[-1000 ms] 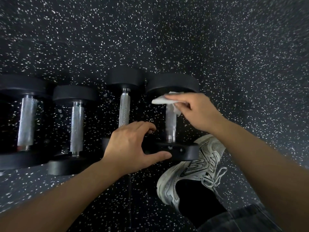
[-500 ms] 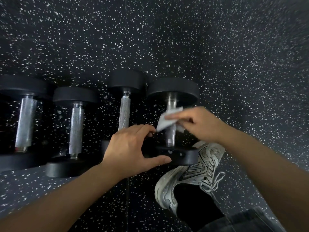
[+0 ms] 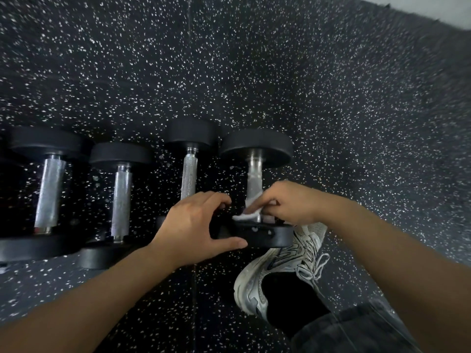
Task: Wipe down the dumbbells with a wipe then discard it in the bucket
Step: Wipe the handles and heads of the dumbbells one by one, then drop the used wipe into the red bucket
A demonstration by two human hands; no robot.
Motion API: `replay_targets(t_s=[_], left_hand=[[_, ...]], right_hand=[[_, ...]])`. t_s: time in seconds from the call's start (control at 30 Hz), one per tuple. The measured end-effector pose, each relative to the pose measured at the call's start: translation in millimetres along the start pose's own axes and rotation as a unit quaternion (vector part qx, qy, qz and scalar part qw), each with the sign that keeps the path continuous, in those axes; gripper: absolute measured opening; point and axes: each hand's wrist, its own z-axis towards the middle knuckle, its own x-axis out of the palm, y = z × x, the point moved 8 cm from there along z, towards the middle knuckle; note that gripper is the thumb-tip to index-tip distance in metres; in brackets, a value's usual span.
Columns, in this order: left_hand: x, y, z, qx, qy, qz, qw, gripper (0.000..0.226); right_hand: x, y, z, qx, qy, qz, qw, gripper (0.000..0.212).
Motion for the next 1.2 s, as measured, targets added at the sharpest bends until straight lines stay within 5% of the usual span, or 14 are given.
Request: replay_targets(t_s=[0.17,0.67,1.2], left_hand=[[-57,-2,-23,0.031,-0.034,0.039,0.998,0.084],[-350,-17,-207,-0.017,-0.247,0.121,0.961,0.083],[-489,30,-419,-0.098,-0.388,0.196,0.895,0.079]], right_hand=[[-38,51,-35,-0.011,-0.097,0.137,0.986,0.04],[-121,366,-126,-0.157,-0.291,0.047,0.943,0.023],[-81,608,-146,-0.265,-0.307,-0.019,0.914,0.021]])
